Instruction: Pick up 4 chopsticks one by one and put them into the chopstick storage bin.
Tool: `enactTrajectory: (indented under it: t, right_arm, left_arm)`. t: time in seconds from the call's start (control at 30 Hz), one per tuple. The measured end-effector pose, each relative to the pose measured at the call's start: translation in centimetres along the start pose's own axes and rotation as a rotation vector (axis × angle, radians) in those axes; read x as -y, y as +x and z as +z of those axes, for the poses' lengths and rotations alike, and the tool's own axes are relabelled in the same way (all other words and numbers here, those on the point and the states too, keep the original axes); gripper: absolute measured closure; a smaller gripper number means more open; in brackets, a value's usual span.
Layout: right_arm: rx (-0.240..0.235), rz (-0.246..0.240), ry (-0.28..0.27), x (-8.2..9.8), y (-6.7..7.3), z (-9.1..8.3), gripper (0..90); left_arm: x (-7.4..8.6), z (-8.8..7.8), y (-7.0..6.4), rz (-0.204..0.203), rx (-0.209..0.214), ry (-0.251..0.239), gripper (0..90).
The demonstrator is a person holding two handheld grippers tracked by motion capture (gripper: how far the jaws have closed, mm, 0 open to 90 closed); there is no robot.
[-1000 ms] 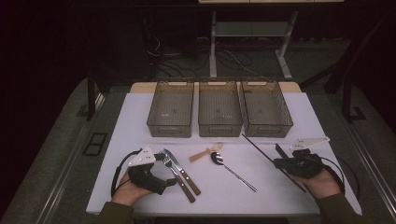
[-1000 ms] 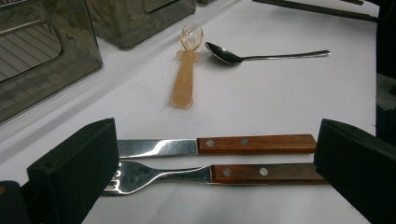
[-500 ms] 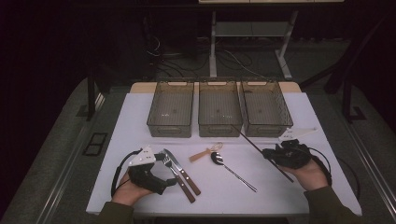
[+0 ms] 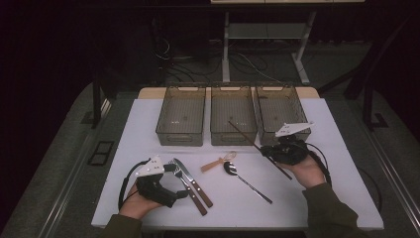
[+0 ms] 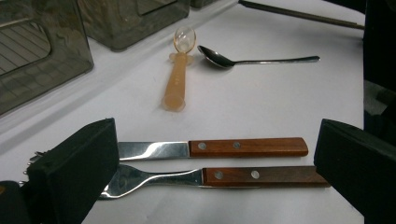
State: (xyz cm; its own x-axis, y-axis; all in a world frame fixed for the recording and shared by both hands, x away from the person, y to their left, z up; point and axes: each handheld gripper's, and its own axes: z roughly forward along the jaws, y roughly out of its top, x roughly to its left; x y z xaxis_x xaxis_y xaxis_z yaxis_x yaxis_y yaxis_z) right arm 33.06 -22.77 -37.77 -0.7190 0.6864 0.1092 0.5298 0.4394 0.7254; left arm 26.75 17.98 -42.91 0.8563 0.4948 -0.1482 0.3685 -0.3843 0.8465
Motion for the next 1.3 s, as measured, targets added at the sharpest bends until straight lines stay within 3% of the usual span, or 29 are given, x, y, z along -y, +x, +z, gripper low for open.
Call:
enactTrajectory:
  t: [0.43, 0.73, 1.13, 1.3]
  right_arm:
    - [-0.021, -0.011, -0.022, -3.1, -0.1, 2.2, 85.3]
    - [-0.032, -0.024, -0.048, -5.8, 0.0, 2.9, 85.4]
    - [-0.038, -0.024, -0.087, -9.9, 0.5, 4.5, 85.3]
    - [-0.032, -0.023, -0.099, -11.9, 0.7, 5.5, 85.3]
  left_arm:
    - [0.2, -0.1, 0.1, -0.028, -0.025, 0.016, 0.0]
    - [0.4, -0.1, -0.1, -0.044, -0.041, -0.008, 0.0]
    - [0.5, 0.1, -0.6, -0.004, -0.020, -0.017, 0.0]
    - [0.5, 0.1, -0.5, -0.008, -0.015, -0.022, 0.0]
